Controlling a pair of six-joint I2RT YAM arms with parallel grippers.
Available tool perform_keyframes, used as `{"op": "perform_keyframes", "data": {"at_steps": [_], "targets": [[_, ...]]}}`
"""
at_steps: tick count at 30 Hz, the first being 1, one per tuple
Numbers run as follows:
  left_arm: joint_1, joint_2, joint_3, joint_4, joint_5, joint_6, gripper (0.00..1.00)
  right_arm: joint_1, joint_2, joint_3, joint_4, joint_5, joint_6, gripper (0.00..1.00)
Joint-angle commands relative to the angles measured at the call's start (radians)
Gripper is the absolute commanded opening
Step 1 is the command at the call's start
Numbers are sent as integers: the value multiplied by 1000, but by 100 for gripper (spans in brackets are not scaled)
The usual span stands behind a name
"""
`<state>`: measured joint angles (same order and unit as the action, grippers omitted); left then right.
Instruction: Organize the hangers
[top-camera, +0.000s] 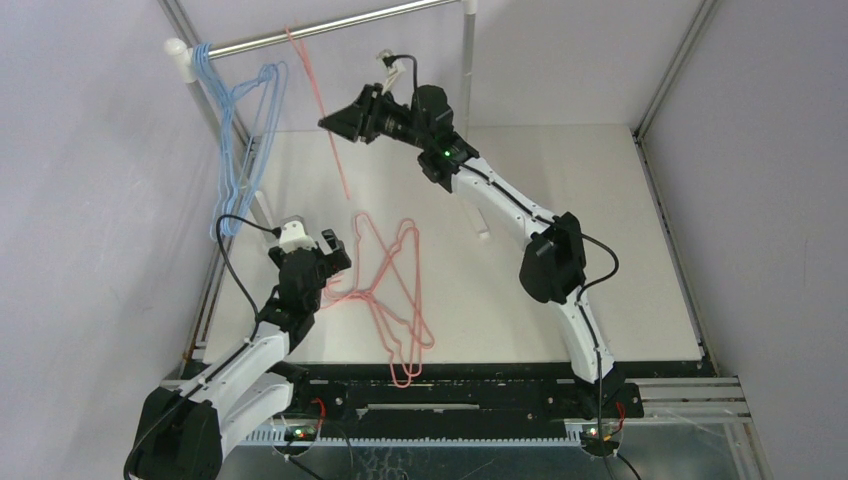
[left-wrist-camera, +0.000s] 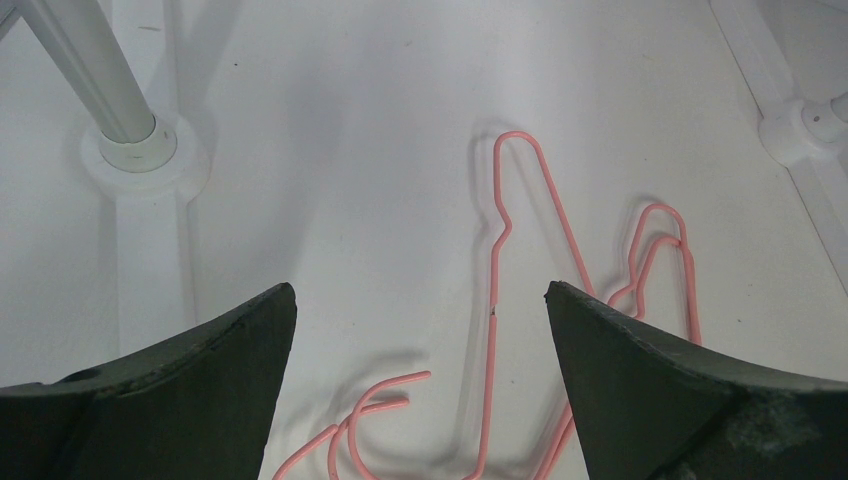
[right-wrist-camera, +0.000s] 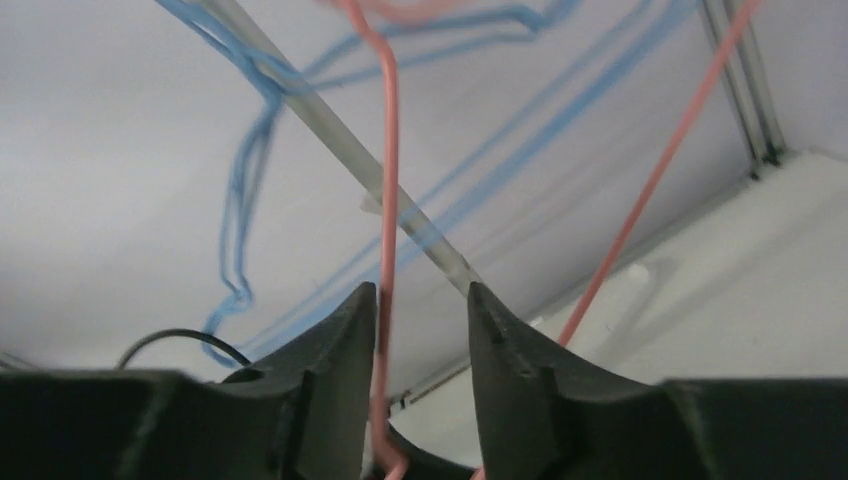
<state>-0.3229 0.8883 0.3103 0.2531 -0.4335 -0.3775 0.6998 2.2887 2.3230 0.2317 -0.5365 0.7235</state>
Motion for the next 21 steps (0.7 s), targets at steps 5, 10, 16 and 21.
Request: {"op": "perform_keyframes", "data": {"at_steps": [5, 10, 16, 21], "targets": [[7, -17, 7, 35, -2, 3, 99, -6, -233, -326, 46, 74, -124, 63], [7, -23, 5, 34, -3, 6, 99, -19, -384, -528, 72, 114, -164, 79], [7, -21, 5, 36, -7, 12, 99, -38, -584, -802, 58, 170, -223, 80], [8, -25, 6, 35, -8, 13, 100, -29, -751, -1008, -31, 250, -310, 81]]}}
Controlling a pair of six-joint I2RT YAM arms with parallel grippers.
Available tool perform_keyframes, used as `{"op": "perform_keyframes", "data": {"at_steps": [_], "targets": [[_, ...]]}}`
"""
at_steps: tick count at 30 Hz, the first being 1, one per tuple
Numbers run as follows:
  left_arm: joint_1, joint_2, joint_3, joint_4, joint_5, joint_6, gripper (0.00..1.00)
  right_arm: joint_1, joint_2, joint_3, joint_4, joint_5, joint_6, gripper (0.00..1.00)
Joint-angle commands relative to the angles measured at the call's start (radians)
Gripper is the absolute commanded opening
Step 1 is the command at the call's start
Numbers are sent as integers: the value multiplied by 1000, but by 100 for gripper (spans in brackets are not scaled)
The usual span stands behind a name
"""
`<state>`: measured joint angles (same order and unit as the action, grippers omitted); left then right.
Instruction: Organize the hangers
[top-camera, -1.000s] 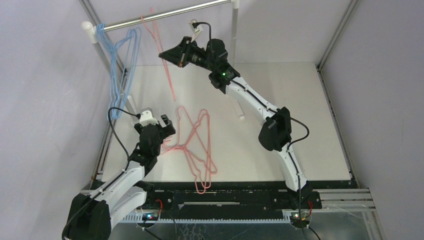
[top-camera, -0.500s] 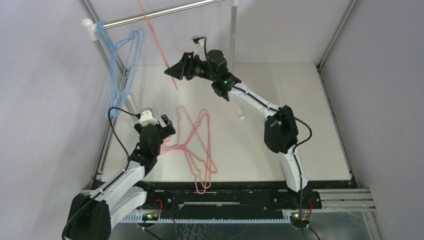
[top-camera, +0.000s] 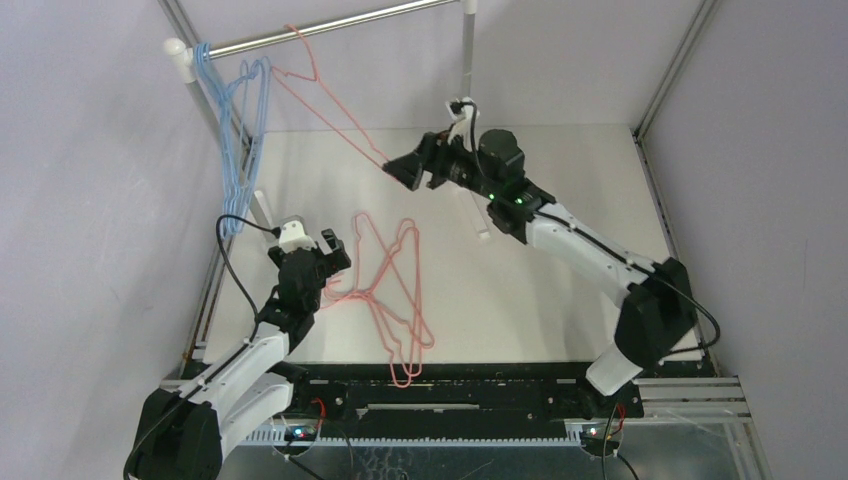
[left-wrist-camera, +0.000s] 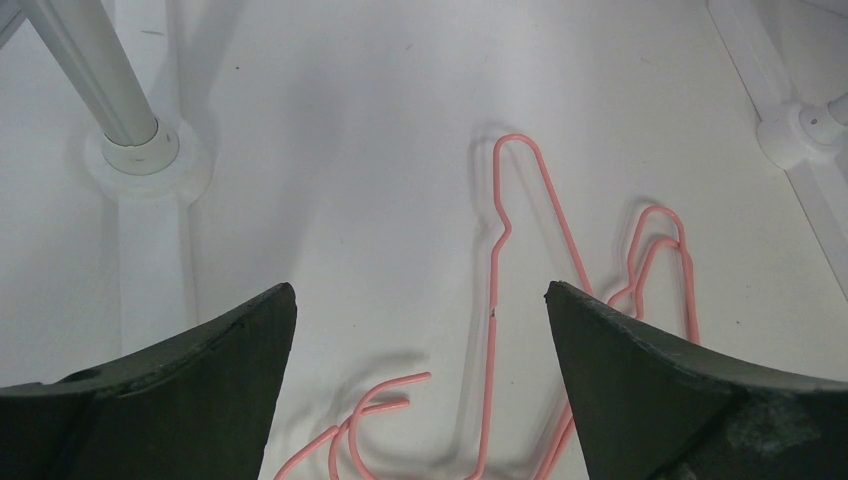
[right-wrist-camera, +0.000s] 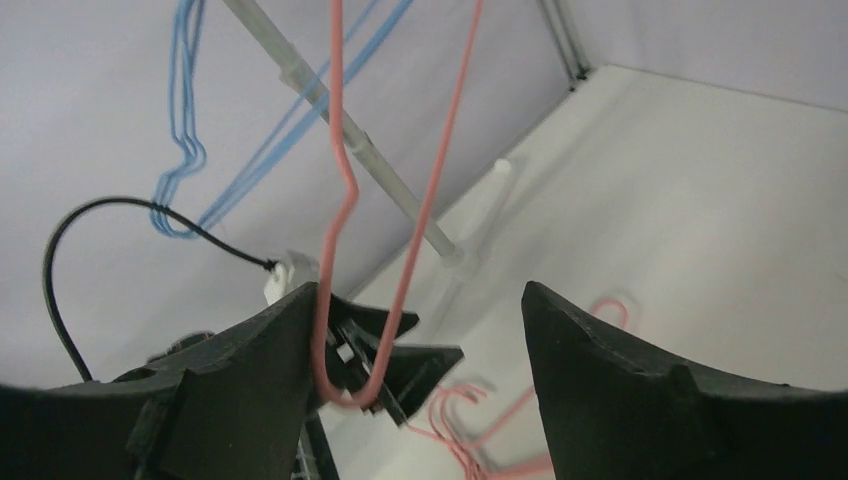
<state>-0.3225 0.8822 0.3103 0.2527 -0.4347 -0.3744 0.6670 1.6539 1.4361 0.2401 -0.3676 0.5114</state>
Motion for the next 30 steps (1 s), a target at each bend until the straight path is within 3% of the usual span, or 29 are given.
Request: {"op": "perform_keyframes", "data": {"at_steps": [1, 6, 11, 15, 20, 30], "targets": [[8, -21, 5, 36, -6, 11, 100, 7, -149, -160, -52, 99, -113, 81], [7, -15, 6, 37, -5, 11, 99, 59, -265, -292, -201, 207, -200, 80], [7, -13, 10, 32, -4, 11, 100, 204, -274, -359, -318, 359, -269, 79], [7, -38, 2, 29, -11, 9, 99, 330, -200, -371, -381, 445, -303, 78], [7, -49, -1, 24, -17, 7, 100, 429, -84, -371, -385, 450, -298, 68], [7, -46, 1, 24, -14, 5, 99, 451, 117, -364, -302, 396, -274, 62]]}}
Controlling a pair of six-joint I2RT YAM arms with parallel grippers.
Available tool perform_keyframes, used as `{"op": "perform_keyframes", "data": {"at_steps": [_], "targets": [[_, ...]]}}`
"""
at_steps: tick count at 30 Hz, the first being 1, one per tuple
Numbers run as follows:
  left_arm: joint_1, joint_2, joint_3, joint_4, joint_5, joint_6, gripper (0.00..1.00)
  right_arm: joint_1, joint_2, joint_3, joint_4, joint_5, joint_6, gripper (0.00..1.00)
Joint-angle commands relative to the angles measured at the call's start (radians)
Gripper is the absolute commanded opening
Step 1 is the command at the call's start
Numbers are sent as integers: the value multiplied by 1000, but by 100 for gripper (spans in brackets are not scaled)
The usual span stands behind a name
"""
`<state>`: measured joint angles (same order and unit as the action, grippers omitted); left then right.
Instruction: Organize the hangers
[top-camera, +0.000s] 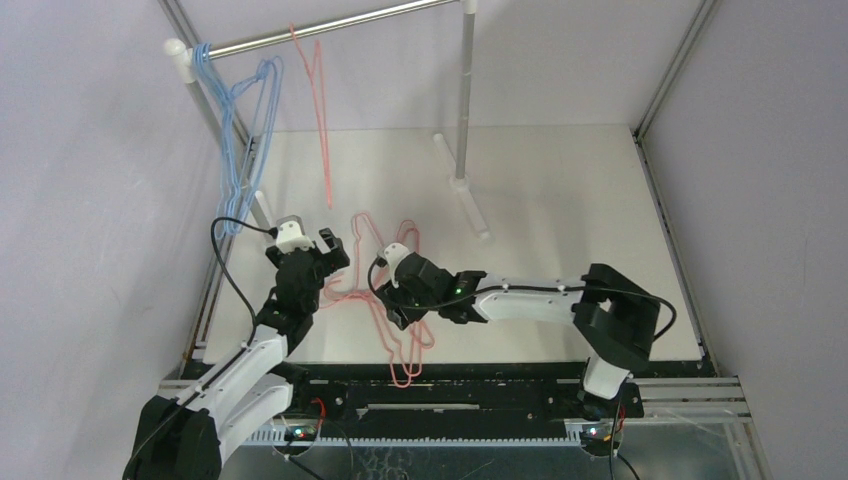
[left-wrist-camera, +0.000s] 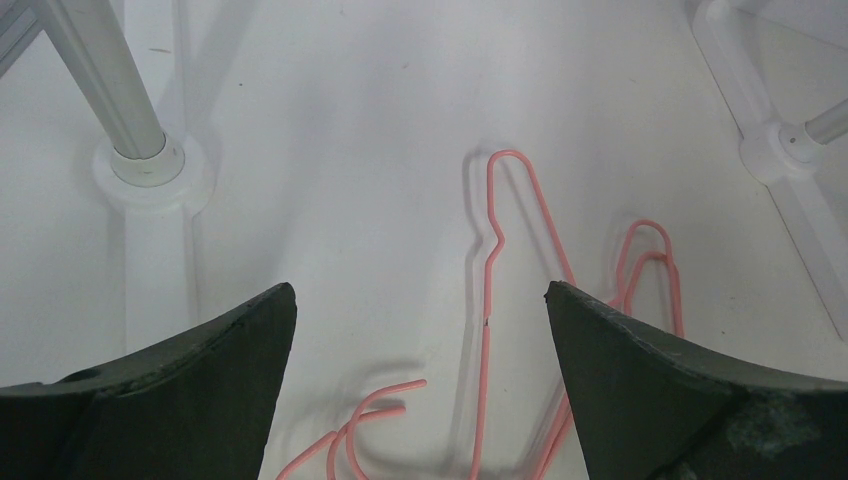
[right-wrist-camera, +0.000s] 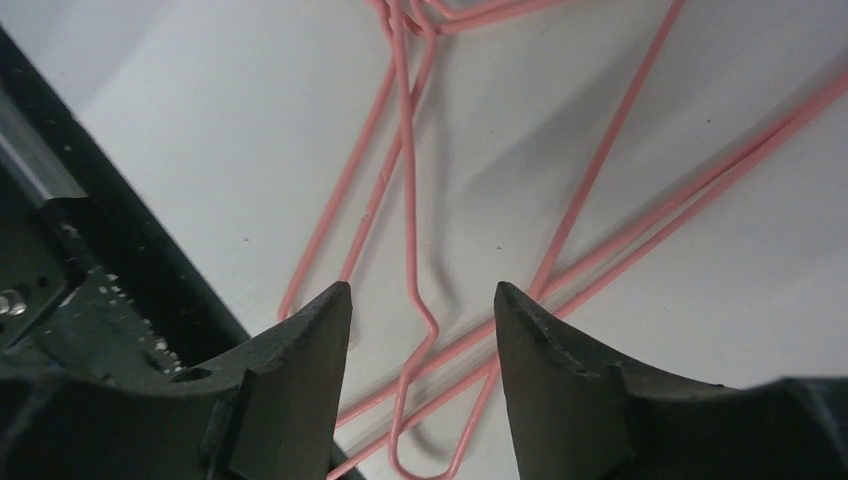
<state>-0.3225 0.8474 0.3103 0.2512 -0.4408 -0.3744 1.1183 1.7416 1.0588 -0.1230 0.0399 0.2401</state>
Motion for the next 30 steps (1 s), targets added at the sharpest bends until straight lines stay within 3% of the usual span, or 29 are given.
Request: {"op": "perform_keyframes", "data": {"at_steps": [1, 12, 16, 19, 30], "targets": [[7, -10, 1, 25, -9, 5, 100, 0, 43, 19, 60, -11, -4, 62], [7, 1, 5, 25, -4, 4, 99, -14, 136, 33, 82, -85, 19, 53], [7, 7, 7, 26, -7, 5, 99, -22, 148, 32, 73, -111, 24, 33], [7, 7, 6, 25, -9, 6, 99, -32, 149, 32, 63, -116, 26, 0], [7, -27, -2, 25, -17, 8, 99, -126, 28, 32, 29, -91, 9, 0]]}}
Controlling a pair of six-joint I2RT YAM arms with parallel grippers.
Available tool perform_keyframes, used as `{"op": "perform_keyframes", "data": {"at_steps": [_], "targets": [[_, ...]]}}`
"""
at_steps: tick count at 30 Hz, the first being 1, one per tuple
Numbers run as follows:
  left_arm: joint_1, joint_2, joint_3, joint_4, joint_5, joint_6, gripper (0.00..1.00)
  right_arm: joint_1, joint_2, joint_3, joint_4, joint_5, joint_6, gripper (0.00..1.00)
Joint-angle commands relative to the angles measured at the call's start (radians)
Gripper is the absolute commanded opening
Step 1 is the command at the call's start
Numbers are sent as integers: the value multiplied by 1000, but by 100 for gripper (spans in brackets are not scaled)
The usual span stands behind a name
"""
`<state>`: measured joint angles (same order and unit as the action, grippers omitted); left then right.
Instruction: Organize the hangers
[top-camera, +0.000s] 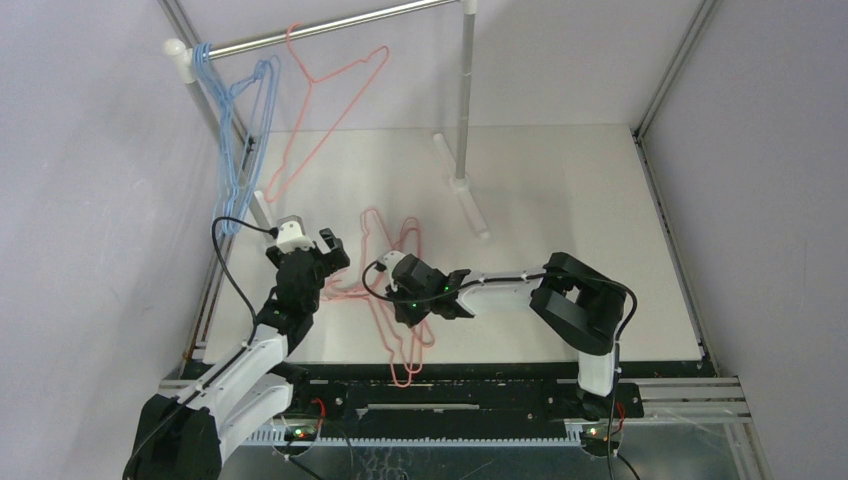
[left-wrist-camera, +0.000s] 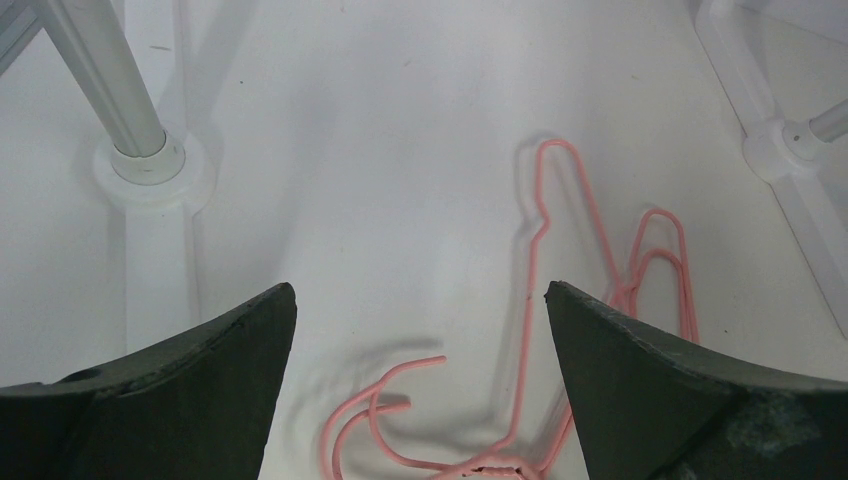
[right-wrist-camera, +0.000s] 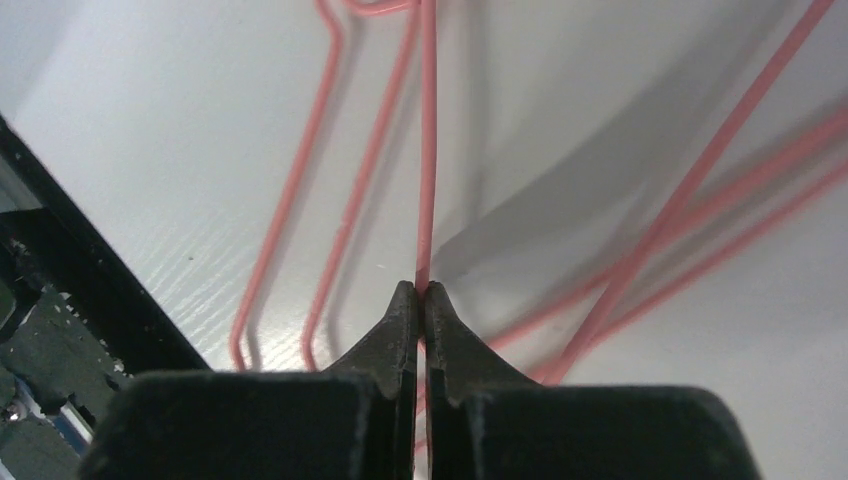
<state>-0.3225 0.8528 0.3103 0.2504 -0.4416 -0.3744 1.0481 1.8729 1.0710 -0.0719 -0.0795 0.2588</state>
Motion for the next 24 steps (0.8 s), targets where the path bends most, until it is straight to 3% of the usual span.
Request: {"op": "perform_keyframes", "data": {"at_steps": [1, 12, 24], "targets": [[7, -38, -6, 27, -17, 6, 99, -71, -129, 20, -35, 40, -15, 0], [7, -63, -16, 31, -32, -4, 100, -263, -347, -6, -53, 47, -38, 0], [7, -33, -8, 33, -22, -3, 99, -407, -521, -9, 223, -374, 154, 0]]}}
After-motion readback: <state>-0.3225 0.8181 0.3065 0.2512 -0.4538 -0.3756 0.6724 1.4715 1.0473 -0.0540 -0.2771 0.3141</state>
